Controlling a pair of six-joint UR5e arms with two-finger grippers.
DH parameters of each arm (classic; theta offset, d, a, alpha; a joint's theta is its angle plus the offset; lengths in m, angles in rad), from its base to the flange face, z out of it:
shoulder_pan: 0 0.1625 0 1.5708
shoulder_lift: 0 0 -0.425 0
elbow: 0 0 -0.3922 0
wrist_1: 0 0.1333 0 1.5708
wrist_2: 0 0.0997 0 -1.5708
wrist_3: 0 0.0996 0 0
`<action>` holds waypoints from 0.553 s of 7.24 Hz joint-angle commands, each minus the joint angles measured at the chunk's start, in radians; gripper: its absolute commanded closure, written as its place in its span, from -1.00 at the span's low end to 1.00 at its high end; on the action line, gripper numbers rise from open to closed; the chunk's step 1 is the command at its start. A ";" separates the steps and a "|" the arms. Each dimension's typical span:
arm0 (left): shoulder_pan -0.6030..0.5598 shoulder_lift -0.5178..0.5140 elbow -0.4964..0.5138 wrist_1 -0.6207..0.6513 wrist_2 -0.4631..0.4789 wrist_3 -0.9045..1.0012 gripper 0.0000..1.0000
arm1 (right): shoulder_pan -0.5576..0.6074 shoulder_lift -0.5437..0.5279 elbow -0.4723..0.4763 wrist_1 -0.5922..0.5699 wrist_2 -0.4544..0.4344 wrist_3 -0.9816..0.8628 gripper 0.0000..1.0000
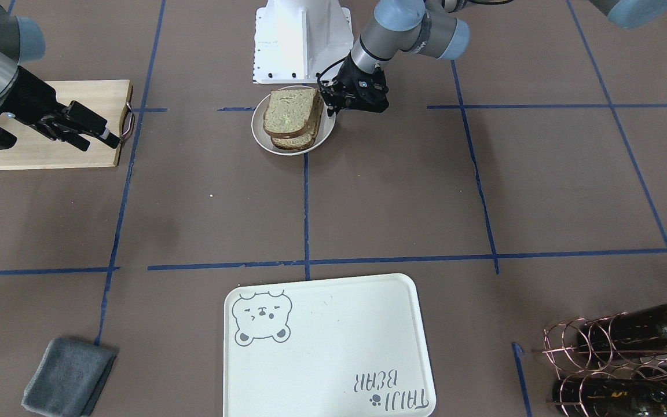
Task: Make sandwich and place on tray
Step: 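Grasp the white plate rim with the left gripper and lift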
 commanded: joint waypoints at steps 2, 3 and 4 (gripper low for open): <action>-0.081 -0.097 0.051 -0.045 0.000 -0.341 1.00 | 0.006 -0.015 0.010 0.003 0.005 0.000 -1.00; -0.123 -0.183 0.140 -0.040 0.003 -0.459 1.00 | 0.006 -0.021 0.014 0.003 0.006 0.000 -1.00; -0.204 -0.281 0.256 -0.034 0.002 -0.632 1.00 | 0.006 -0.023 0.014 0.003 0.006 0.000 -1.00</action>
